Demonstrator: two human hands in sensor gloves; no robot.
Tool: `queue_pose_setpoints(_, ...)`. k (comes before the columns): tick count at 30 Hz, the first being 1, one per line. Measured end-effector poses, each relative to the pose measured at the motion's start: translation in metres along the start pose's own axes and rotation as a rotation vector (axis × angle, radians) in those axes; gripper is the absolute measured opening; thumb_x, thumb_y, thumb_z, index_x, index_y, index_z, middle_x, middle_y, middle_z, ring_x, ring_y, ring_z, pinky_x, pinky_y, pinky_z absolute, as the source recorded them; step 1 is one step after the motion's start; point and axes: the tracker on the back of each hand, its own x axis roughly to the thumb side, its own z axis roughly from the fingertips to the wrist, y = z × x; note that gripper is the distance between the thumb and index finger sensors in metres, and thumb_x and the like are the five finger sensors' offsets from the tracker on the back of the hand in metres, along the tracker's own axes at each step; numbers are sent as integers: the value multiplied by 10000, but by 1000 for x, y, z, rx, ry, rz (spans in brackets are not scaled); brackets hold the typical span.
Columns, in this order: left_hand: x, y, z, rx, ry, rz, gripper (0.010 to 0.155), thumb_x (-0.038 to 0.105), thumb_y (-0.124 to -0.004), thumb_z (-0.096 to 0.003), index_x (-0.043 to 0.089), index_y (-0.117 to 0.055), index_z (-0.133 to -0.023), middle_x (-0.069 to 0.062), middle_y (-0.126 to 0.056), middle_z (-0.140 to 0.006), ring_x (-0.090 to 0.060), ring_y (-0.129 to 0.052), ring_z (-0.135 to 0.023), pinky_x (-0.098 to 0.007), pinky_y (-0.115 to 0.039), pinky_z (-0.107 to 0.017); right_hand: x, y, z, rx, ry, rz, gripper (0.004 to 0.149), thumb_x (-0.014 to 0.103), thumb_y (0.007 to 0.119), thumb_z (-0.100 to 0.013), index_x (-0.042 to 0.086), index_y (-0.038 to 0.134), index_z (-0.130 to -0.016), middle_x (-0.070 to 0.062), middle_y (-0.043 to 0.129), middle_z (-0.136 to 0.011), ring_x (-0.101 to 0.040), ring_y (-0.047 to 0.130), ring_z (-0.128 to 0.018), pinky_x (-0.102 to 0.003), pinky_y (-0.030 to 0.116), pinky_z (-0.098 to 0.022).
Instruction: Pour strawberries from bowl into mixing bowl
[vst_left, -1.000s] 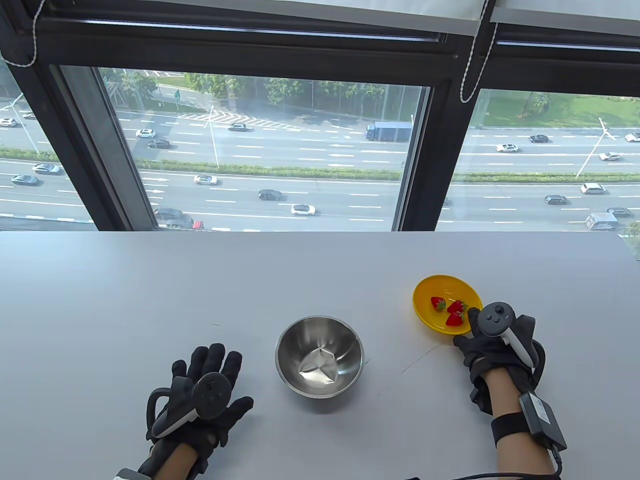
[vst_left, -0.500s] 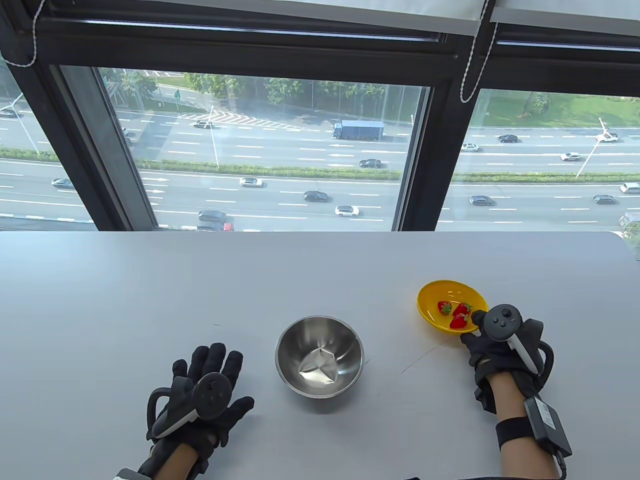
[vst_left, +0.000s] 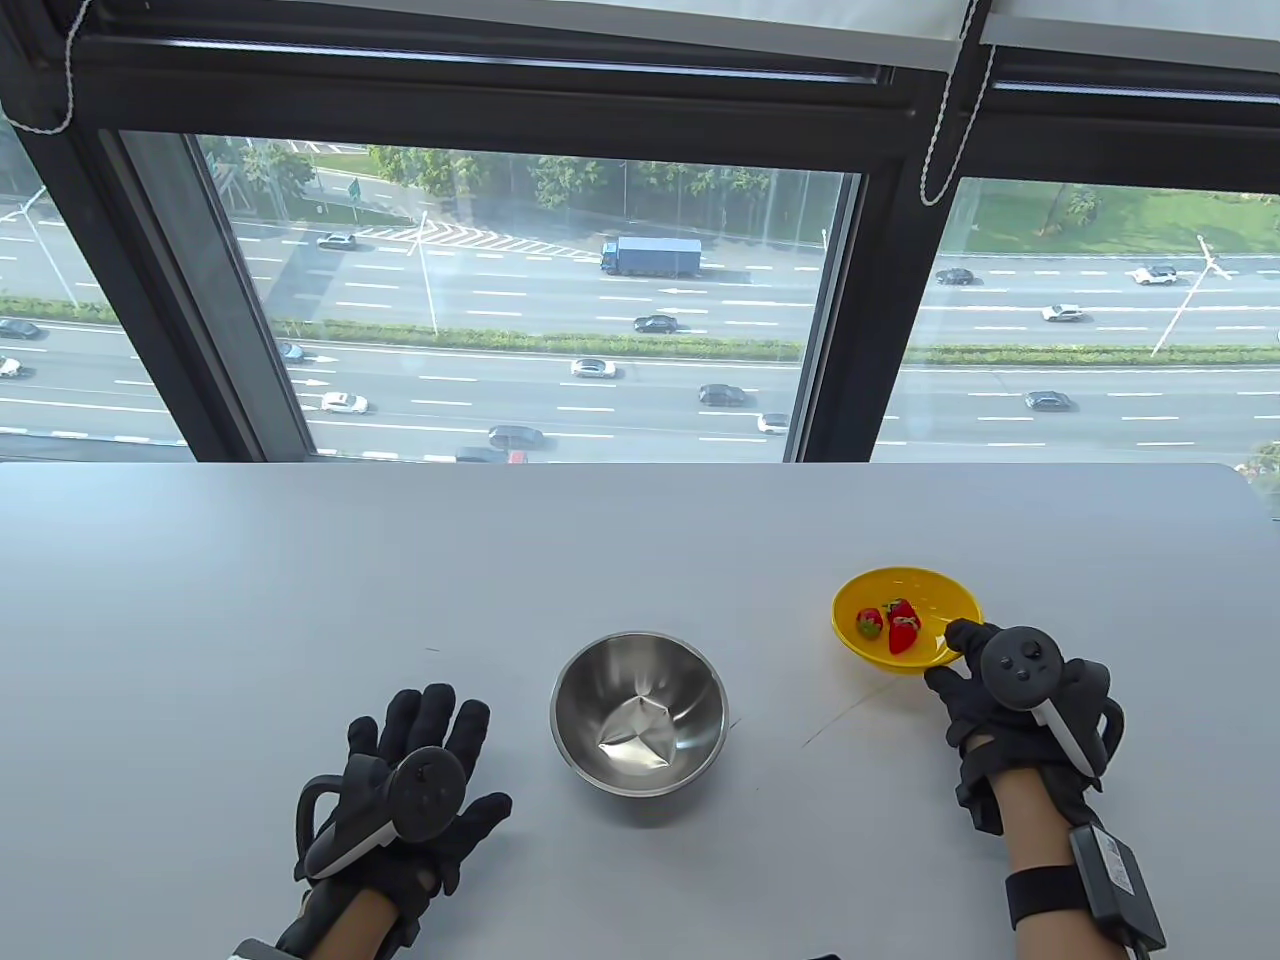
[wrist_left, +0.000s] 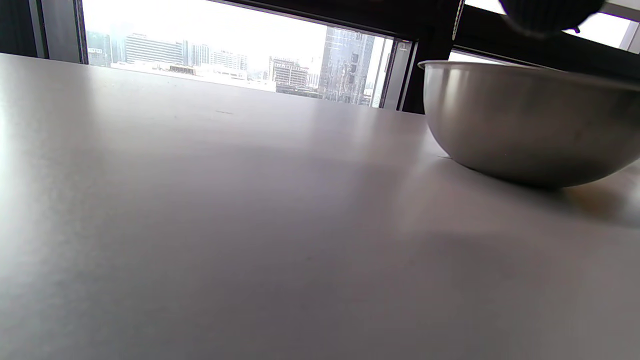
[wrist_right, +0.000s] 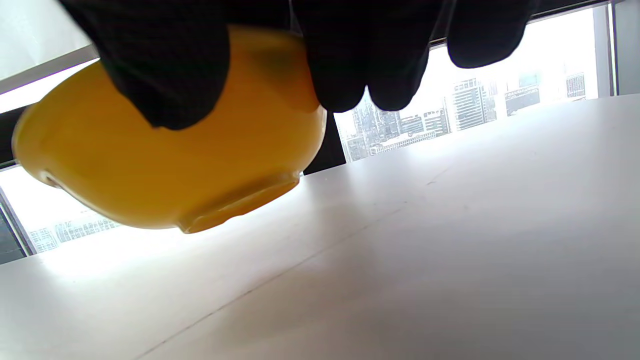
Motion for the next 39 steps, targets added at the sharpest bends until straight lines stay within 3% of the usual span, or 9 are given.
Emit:
queue_pose_setpoints(17,0,-1,0,-8,4,1,892,694,-630,-402,307,-243,-1107,-69,-94,-1193,-434,-171,-1112,-726,-141,-702,54,-26,20,-17,-194,-105,579,499,859,-379,383,672,-915,-135,737,-992,-374,800,-922,-633,609,-684)
queue_pose_setpoints(32,-1,-1,0,-8,4,4,893,694,-630,-402,306,-243,-1107,-70,-93,-1193,-435,-170,-1112,-726,-141,-702,135,-27,56,-13,-424,-106,556,527,806,-375,348,712,-893,-169,822,-875,-387,893,-791,-604,671,-639)
queue_pose_setpoints(39,-1,-1,0,-8,6,3,893,694,-630,-403,306,-243,-1107,-69,-93,-1192,-435,-140,-1116,-726,-140,-702,162,-17,71,45,-501,-140,551,535,789,-370,334,728,-880,-172,856,-825,-378,927,-733,-587,703,-614)
